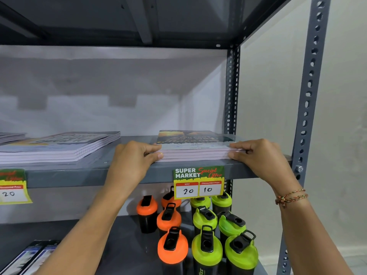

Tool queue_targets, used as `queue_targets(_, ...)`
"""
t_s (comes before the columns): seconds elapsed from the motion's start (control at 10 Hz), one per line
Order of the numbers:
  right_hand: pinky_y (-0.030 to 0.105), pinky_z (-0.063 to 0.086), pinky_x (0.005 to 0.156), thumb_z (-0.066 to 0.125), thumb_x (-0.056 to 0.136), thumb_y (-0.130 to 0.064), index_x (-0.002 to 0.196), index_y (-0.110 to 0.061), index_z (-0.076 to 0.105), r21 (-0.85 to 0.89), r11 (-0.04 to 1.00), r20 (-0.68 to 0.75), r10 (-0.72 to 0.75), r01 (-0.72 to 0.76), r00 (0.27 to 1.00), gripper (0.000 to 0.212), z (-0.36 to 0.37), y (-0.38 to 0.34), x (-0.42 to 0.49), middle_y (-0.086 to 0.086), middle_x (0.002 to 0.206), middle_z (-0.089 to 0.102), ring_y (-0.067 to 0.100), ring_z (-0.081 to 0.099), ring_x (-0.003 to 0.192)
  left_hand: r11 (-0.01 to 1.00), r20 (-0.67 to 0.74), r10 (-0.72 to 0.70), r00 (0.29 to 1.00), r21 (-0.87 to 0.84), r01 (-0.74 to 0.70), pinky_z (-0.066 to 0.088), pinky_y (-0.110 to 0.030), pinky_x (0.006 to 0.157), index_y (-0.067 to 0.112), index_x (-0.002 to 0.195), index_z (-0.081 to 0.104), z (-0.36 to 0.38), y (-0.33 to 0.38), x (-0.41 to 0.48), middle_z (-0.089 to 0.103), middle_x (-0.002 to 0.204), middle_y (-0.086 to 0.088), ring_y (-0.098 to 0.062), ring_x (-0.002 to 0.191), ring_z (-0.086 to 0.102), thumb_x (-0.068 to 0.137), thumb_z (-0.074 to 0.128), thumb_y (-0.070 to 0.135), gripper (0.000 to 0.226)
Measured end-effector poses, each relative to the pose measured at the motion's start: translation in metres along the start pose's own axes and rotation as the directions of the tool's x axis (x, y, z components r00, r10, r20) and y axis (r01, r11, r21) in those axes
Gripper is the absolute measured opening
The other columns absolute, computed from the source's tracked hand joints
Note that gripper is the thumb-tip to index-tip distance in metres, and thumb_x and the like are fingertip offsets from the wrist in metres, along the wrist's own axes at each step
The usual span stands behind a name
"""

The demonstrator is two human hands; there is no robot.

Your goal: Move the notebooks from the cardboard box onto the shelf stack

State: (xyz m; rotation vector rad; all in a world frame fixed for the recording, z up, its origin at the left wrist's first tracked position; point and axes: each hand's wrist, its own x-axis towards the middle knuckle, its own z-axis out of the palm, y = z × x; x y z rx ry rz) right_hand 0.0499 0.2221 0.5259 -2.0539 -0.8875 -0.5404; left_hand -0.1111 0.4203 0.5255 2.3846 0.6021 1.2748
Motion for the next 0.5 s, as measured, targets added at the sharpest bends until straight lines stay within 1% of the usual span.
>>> queue_targets(0.1,0.025,0.030,0.111,0.071,0.081,-0.028,0.120,-0.018,0.064,-0.093,0.981,-0.004,-0.170,0.169,0.985,0.041,0.008,-0.015,0.000,0.001,0.143,0.049,0.014,0.040,0.136,0.978,0.086,0.138,0.987,0.144,-0.150,0.022,-0.030,0.117,0.026,0.135,0.049,0.004,0.010,0.002,0.040,0.150,0.001,-0.018,0.143,0.029,0.086,0.063,0.034,0.052)
queue_targets(0.2,0.029,0.031,0.113,0.071,0.081,-0.026,0.119,-0.019,0.065,-0.083,0.961,0.050,-0.260,0.263,0.964,0.039,0.018,-0.025,0.000,-0.001,0.140,0.052,0.013,0.040,0.136,0.926,0.240,0.234,0.942,0.239,-0.291,0.010,-0.036,0.122,0.030,0.139,0.043,0.010,0.018,0.010,0.028,0.156,0.005,-0.018,0.148,0.014,0.088,0.059,0.035,0.053)
queue_targets(0.3,0.029,0.043,0.106,0.070,0.082,-0.024,0.115,-0.022,0.068,-0.064,0.971,0.101,-0.222,0.229,0.970,0.033,0.021,-0.027,0.006,-0.004,0.127,0.064,0.016,0.059,0.119,0.913,0.334,0.260,0.906,0.221,-0.343,0.016,-0.030,0.119,0.028,0.135,0.049,0.018,0.015,0.020,0.046,0.147,0.006,-0.013,0.142,0.032,0.091,0.056,0.033,0.046)
queue_targets(0.4,0.030,0.046,0.103,0.069,0.083,-0.025,0.114,-0.022,0.068,-0.074,0.975,0.106,-0.200,0.208,0.974,0.032,0.020,-0.027,0.007,-0.003,0.123,0.067,0.017,0.063,0.111,0.942,0.289,0.251,0.924,0.147,-0.302,0.032,-0.026,0.112,0.028,0.132,0.054,0.022,0.010,0.021,0.058,0.138,0.002,-0.013,0.132,0.047,0.090,0.059,0.031,0.042)
queue_targets(0.5,0.037,0.043,0.107,0.069,0.083,-0.023,0.114,-0.017,0.068,-0.056,0.953,-0.043,-0.300,0.297,0.953,0.032,0.028,-0.028,0.000,0.001,0.124,0.067,0.020,0.057,0.122,0.893,0.320,0.285,0.904,0.255,-0.371,0.024,-0.036,0.119,0.034,0.139,0.042,0.020,0.012,0.016,0.042,0.150,0.002,-0.017,0.143,0.029,0.092,0.051,0.040,0.049)
